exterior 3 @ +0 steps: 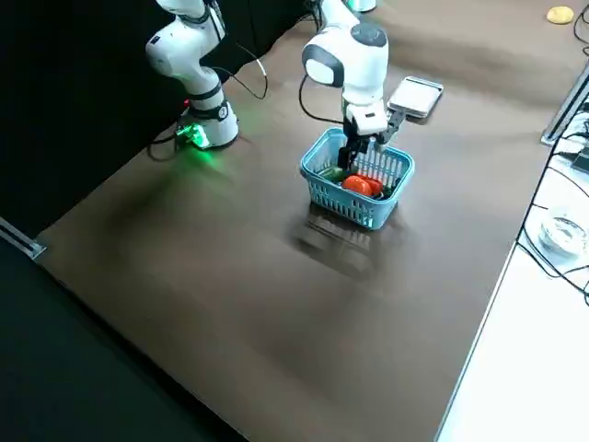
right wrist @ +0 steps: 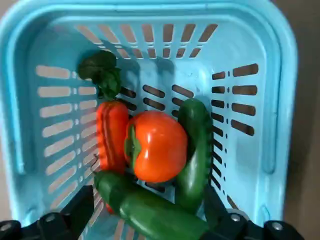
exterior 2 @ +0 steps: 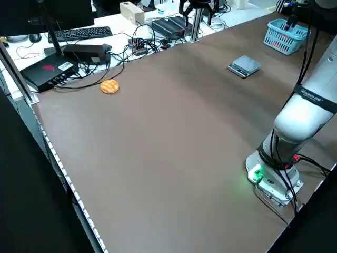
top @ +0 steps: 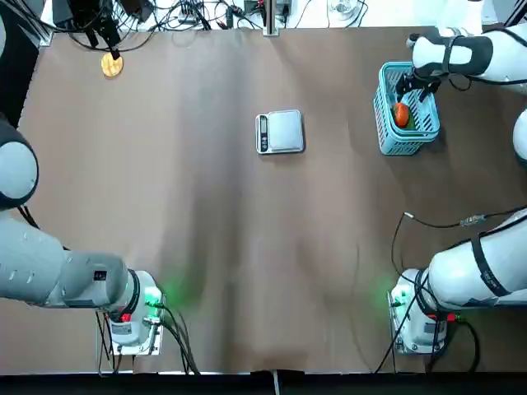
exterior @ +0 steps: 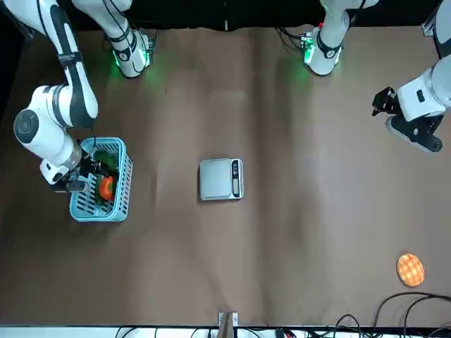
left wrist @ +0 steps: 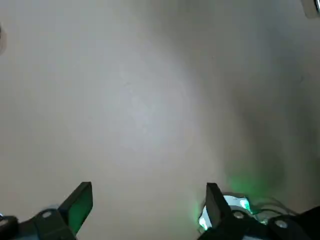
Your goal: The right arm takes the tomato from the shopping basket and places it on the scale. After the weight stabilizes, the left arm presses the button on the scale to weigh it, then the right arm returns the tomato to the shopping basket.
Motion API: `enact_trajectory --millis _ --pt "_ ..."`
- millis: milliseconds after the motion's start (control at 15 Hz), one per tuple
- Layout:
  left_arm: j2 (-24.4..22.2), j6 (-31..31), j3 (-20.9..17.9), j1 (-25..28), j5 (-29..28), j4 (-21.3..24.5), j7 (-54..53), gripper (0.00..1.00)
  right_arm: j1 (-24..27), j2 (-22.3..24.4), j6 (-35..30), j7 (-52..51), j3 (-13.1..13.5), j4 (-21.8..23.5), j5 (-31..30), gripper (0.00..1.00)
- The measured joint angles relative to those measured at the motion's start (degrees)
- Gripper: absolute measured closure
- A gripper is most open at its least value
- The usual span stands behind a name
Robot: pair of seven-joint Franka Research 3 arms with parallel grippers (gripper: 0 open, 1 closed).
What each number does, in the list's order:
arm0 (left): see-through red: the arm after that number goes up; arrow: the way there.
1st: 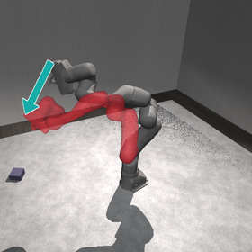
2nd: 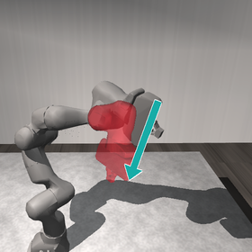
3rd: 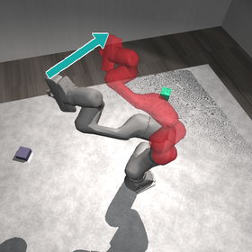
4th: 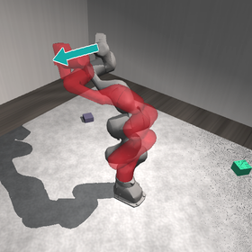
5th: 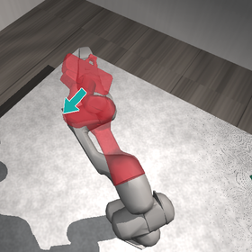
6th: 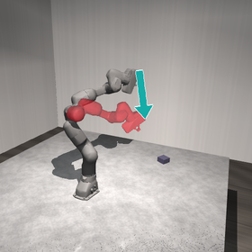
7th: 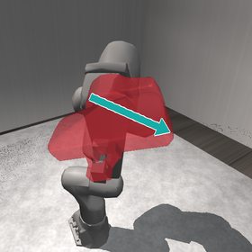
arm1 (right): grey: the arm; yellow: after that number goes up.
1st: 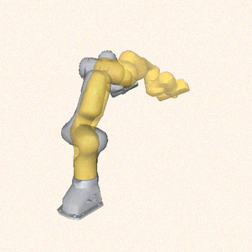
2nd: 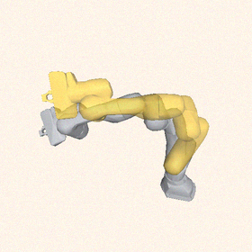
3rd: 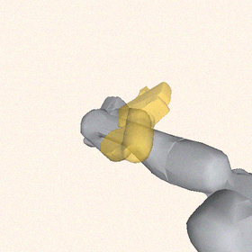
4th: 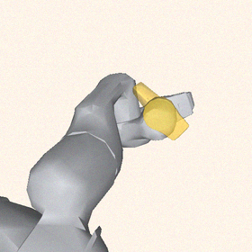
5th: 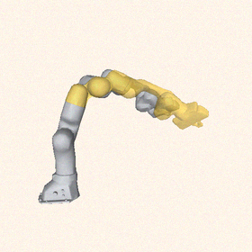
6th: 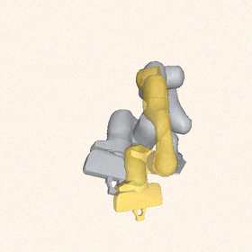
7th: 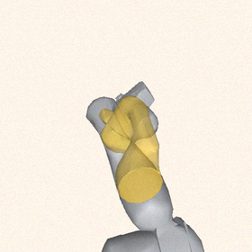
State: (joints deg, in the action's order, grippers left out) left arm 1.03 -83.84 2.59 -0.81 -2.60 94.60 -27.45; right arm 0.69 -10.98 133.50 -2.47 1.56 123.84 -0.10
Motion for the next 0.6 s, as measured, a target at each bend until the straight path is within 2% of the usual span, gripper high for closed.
enact_trajectory --millis 600 --pt "0.0 -0.63 -0.03 0.44 -0.5 -0.02 -11.28 0.0 0.4 -5.98 4.65 0.21 0.14 0.11 1.74 0.06"
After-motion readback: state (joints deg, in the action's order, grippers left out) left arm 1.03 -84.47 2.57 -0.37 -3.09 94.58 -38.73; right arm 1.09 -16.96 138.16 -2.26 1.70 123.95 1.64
